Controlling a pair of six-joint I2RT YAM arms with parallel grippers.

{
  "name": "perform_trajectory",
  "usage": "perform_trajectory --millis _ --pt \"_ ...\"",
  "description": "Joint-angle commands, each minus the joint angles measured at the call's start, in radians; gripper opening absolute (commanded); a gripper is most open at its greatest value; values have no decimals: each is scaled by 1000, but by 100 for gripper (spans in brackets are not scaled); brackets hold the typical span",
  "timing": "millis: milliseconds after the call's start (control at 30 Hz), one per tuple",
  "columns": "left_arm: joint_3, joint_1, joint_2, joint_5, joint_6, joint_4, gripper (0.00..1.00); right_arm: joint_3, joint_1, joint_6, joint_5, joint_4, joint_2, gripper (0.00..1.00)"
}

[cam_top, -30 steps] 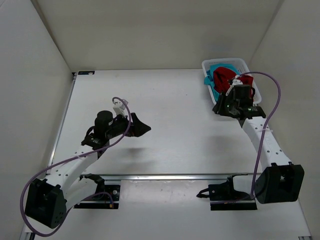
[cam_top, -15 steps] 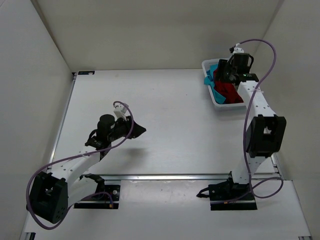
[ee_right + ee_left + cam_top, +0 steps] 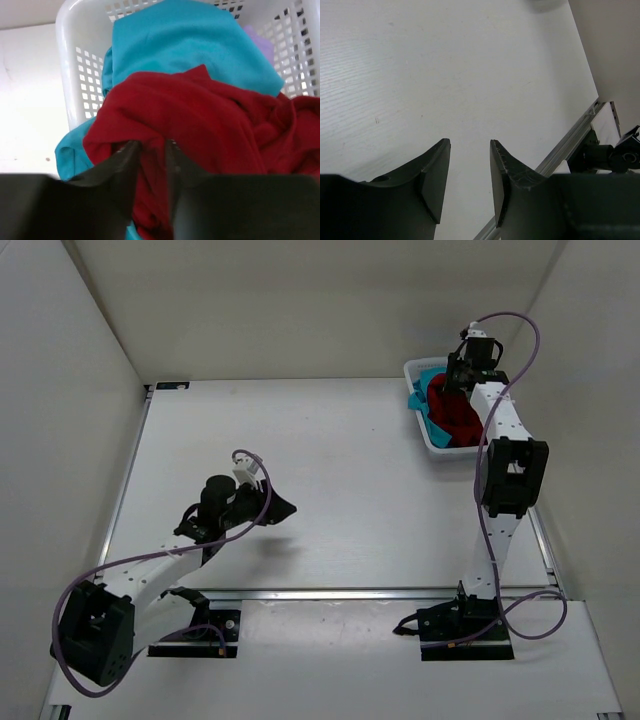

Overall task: Fold and stack the t-shirts
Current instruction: Grab crumpled tshirt from bin with the right arm

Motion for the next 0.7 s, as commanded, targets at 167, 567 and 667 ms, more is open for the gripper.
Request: perform_trajectory --millis 167,567,667 --pt "31 -1 -10 -28 -10 12 47 41 10 17 37 19 -95 0" --pt "198 34 -36 20 -25 -49 48 72 413 -203 250 53 -631 0" --pt "184 131 -63 67 -59 -40 47 76 561 -287 288 76 -651 0"
